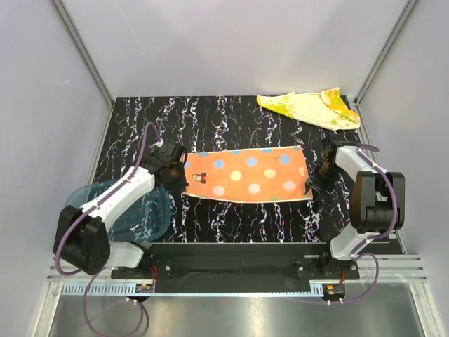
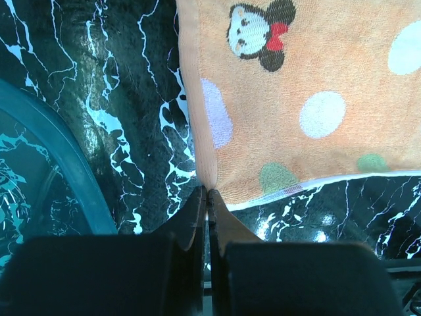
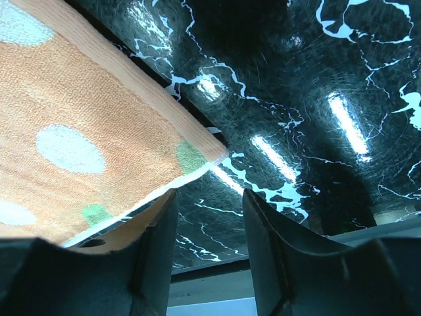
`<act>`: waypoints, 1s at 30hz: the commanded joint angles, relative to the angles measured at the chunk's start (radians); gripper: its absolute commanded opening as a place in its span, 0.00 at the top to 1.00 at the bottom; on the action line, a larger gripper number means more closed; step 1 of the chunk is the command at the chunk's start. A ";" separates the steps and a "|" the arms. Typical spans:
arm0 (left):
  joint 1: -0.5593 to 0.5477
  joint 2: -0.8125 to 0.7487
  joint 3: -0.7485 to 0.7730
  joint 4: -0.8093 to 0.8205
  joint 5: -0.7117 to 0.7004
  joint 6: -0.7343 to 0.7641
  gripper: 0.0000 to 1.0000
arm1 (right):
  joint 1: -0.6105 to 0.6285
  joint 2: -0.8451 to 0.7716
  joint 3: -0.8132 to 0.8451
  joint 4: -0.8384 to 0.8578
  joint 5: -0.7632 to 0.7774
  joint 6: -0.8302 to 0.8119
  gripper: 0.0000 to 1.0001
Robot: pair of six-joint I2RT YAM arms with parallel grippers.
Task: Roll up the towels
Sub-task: Fold the towel
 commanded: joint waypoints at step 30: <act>0.004 -0.053 -0.034 0.046 0.021 0.013 1.00 | 0.003 0.061 -0.113 0.189 0.053 0.046 0.71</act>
